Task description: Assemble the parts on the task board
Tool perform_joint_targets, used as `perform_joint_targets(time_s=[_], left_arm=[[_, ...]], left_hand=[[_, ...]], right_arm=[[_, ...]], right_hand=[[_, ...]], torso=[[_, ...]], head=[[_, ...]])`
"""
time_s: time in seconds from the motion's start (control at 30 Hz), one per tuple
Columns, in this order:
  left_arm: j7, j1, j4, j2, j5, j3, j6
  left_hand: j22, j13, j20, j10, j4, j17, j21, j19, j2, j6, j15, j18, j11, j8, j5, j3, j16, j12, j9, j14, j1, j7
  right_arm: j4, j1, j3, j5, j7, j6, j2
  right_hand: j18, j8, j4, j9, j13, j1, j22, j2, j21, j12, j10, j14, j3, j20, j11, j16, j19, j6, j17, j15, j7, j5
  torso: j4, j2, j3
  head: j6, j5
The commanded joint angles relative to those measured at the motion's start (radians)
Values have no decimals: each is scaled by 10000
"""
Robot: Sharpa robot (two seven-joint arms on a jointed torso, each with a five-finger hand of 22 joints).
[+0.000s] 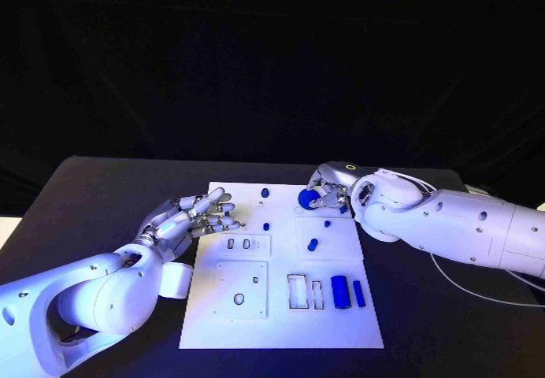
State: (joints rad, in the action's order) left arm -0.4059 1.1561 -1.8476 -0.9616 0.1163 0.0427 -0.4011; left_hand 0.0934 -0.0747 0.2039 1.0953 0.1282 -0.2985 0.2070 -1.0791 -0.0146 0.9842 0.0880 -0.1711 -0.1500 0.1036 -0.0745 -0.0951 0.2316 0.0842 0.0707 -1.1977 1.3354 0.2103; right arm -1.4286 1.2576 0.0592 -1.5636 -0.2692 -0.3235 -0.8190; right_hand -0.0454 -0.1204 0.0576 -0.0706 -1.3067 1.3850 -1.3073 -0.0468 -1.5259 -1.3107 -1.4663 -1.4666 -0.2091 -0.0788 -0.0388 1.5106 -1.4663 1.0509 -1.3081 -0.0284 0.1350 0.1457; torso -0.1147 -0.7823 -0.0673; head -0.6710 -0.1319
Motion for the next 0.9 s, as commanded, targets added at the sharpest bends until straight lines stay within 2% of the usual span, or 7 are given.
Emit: perform_joint_targets(time_s=[0.03, 0.23, 0.4, 0.47, 0.63, 0.9], left_arm=[[-45, 10, -12, 7, 21, -8, 223], [-41, 10, 2, 11, 20, -8, 231], [-38, 9, 3, 17, 20, -8, 238], [-38, 9, 1, 22, 20, -8, 239], [-36, 9, -6, 33, 20, -8, 243], [-33, 10, -16, 35, 20, -8, 247]], left_hand=[[-12, -14, -26, 90, -9, -9, -31, -76, -35, 80, 40, -111, -12, -57, 33, 54, -17, -36, -5, 47, -50, 22], [-13, -14, -26, 91, -12, -13, -33, -78, -38, 81, 40, -111, -12, -58, 32, 59, -18, -37, -5, 48, -49, 21], [-13, -14, -26, 91, -12, -13, -33, -78, -38, 81, 40, -111, -12, -58, 32, 59, -18, -37, -5, 48, -49, 21], [-13, -14, -26, 91, -12, -13, -33, -78, -38, 81, 40, -111, -12, -58, 32, 59, -18, -37, -5, 48, -49, 21], [-13, -14, -26, 91, -12, -13, -33, -78, -38, 81, 40, -111, -12, -58, 32, 59, -18, -37, -5, 48, -49, 21], [-16, -14, -27, 94, -27, -24, -40, -81, -47, 83, 39, -111, -9, -59, 29, 70, -21, -41, -4, 51, -39, 15]], right_arm=[[-273, 20, -6, -270, -189, -520, 36], [-577, 65, -8, -544, -410, -726, 349], [-601, 80, -8, -700, -536, -754, 749], [-530, 83, -7, -731, -567, -723, 954], [-234, 79, 0, -767, -603, -579, 1468], [198, 31, 22, -776, -642, -359, 1991]], right_hand=[[174, 58, 77, -48, -884, -289, -1461, -34, -25, 41, -52, -850, -21, 36, 51, 7, -320, 165, -1747, -72, -136, 120], [170, 109, 103, -37, -855, -376, -1446, -60, -20, 105, -31, -841, -44, 39, 46, -24, -311, 146, -1704, -71, -129, 157], [168, 136, 111, -31, -862, -416, -1436, -84, -16, 106, -32, -836, -53, 39, 42, -40, -306, 135, -1681, -69, -123, 150], [164, 147, 115, -29, -858, -432, -1421, -89, -11, 116, -29, -835, -58, 39, 40, -44, -296, 132, -1676, -68, -122, 137], [164, 168, 124, -26, -855, -460, -1422, -89, -11, 129, -25, -830, -72, 37, 36, -60, -297, 126, -1652, -67, -118, 108], [155, 213, 141, -18, -831, -520, -1380, -107, 5, 184, -4, -822, -87, 34, 27, -87, -271, 104, -1616, -60, -105, 63]], torso=[[-9, 4, 2], [-11, 5, -2], [-15, -2, -6], [-4, -2, -9], [-26, -7, -10], [-5, -10, -7]], head=[[20, 31], [40, 43], [48, 70], [56, 78], [38, 107], [15, 146]])
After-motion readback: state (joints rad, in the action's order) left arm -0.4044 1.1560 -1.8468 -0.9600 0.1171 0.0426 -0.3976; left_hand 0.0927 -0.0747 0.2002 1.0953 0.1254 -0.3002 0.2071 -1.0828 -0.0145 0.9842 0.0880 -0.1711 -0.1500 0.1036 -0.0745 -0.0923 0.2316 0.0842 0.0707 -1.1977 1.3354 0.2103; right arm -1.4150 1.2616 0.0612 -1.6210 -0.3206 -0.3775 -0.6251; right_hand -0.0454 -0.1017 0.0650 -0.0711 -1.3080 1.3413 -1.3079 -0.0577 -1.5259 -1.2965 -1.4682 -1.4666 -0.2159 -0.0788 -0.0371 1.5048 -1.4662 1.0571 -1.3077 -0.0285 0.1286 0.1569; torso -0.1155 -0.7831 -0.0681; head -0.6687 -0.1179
